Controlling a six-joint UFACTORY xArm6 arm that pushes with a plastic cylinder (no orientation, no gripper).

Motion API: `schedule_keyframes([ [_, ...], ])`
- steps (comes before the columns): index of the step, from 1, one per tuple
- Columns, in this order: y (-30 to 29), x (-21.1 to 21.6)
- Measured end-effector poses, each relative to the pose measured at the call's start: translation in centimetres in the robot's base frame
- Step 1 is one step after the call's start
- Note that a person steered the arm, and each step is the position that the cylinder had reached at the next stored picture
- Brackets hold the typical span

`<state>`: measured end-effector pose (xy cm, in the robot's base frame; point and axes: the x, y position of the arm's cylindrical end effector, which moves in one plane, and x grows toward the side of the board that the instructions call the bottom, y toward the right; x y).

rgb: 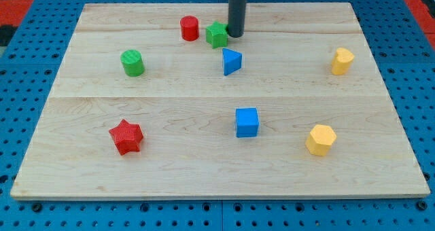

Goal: Slide the green star along with the green circle down a bit

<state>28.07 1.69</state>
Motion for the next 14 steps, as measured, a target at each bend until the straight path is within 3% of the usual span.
schedule_keyframes([
  [1, -5.1, 1.2],
  [3, -3.0, 0.1],
  [4, -3.2, -2.5],
  [6, -7.7, 3.3],
  [11, -11.0, 1.3],
  [12, -13.5, 0.3],
  [14, -18.6, 2.4],
])
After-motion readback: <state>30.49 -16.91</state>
